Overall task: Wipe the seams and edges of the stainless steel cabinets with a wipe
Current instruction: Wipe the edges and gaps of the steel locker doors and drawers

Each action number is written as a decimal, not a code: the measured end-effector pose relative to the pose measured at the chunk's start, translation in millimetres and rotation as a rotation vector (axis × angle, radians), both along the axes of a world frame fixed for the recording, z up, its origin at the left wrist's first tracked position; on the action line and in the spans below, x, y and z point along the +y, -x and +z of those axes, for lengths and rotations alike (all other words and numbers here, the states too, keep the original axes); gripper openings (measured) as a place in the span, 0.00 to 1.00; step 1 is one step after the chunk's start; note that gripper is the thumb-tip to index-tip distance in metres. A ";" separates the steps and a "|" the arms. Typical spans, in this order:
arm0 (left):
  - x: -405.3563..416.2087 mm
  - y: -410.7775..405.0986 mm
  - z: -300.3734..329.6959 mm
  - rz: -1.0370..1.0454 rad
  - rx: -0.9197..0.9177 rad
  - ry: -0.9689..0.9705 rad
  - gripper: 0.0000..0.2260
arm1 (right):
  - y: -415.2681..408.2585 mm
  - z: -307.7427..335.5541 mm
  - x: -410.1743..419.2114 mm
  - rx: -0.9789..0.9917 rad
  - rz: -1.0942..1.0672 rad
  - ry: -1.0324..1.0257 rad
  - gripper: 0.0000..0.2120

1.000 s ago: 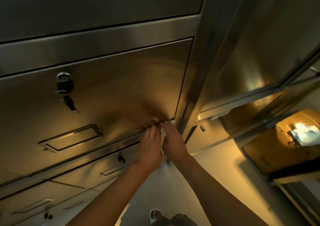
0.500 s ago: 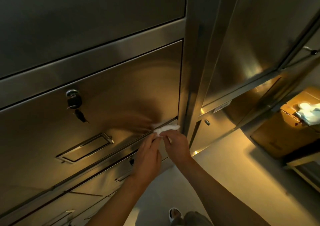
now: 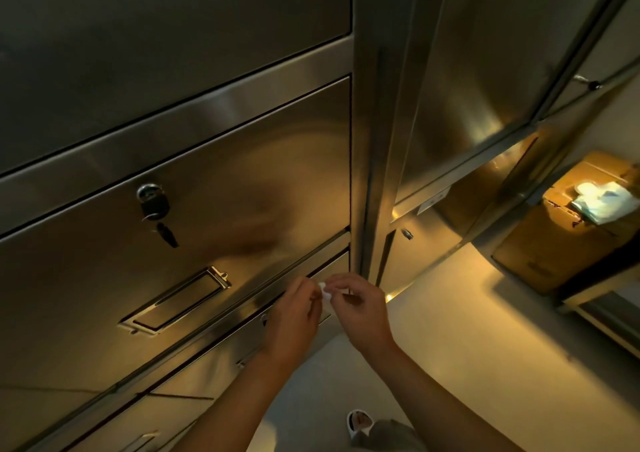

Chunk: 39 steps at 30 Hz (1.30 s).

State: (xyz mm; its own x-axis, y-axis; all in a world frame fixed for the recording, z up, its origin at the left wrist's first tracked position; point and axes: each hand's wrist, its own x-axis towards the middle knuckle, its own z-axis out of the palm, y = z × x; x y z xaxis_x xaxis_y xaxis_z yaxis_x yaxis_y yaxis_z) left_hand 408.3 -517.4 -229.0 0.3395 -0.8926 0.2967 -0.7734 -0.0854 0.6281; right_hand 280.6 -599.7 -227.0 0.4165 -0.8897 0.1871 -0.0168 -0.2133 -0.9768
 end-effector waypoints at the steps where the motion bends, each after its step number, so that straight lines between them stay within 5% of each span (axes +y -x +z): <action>1: -1.0 1.1 3.5 0.006 -0.003 0.030 0.09 | 1.0 -3.7 -1.2 -0.001 -0.024 -0.056 0.07; 5: -5.2 7.5 17.1 -0.001 0.036 0.103 0.11 | 3.8 -18.3 -5.3 0.057 -0.030 -0.244 0.04; 10: -5.5 9.0 13.5 -0.038 0.016 0.137 0.12 | 4.1 -6.7 -6.3 -0.127 0.121 -0.529 0.11; 14: -0.3 5.9 6.5 -0.107 -0.016 0.102 0.04 | -0.5 -8.1 -10.9 -0.171 0.143 -0.600 0.11; 21: 8.4 -13.7 -16.4 -0.090 -0.198 -0.111 0.11 | -8.7 -19.7 -24.6 0.053 0.192 -0.231 0.15; 27: 11.9 -15.7 -8.2 -0.106 -0.271 -0.198 0.15 | -14.2 -21.3 -31.6 0.141 0.182 -0.168 0.17; 33: 17.6 -11.1 -4.5 -0.069 -0.239 -0.286 0.28 | -16.2 -29.1 -40.8 0.327 -0.047 0.288 0.09; 39: 20.4 -19.4 0.7 0.007 -0.279 -0.280 0.29 | -29.4 -17.7 -67.4 0.370 -0.177 0.348 0.08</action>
